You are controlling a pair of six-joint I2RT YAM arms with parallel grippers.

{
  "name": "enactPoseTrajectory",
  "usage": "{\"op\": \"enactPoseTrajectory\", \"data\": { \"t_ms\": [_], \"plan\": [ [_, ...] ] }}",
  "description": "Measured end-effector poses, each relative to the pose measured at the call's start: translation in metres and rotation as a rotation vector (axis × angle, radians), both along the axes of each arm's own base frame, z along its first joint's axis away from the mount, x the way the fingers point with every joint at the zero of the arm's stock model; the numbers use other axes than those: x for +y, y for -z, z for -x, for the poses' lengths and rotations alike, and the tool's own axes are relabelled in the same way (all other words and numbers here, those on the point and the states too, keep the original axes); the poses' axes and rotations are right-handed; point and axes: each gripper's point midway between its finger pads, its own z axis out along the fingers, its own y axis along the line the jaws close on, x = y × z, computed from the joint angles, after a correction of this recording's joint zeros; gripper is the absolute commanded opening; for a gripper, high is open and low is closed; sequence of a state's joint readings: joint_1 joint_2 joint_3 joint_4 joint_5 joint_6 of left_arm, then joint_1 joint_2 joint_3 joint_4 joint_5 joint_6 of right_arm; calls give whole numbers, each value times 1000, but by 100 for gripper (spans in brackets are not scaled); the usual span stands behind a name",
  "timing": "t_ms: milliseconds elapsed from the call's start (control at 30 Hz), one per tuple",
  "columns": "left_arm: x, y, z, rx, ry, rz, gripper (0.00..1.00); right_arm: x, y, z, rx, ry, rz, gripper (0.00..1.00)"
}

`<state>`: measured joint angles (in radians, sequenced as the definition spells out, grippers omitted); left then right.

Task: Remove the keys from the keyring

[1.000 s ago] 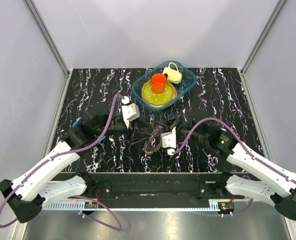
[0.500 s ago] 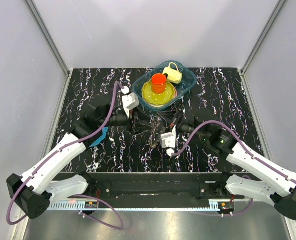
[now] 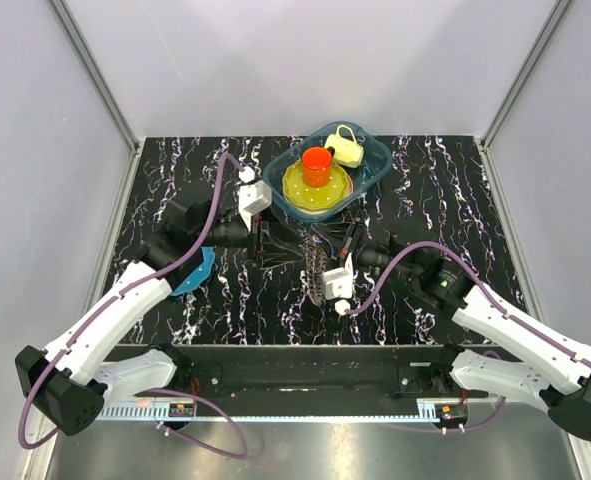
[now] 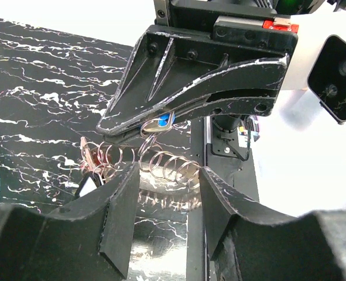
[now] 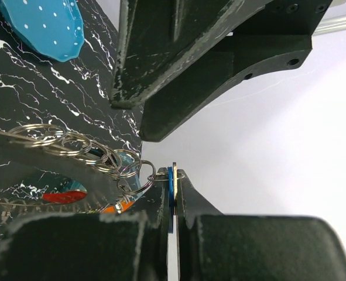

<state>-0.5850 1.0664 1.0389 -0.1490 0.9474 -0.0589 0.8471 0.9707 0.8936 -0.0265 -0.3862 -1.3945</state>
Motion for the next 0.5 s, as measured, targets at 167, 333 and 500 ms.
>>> {"op": "enactPoseTrajectory", "data": {
  "t_ms": [167, 333, 500],
  "plan": [
    [3, -7, -1, -2, 2, 7, 45, 0, -1, 1, 1, -2, -2, 0],
    [2, -13, -3, 1, 4, 19, 38, 2, 0, 4, 12, -25, -7, 0],
    [0, -14, -6, -1, 0, 20, 33, 3, 0, 6, 26, -33, -13, 0]
  ]
}}
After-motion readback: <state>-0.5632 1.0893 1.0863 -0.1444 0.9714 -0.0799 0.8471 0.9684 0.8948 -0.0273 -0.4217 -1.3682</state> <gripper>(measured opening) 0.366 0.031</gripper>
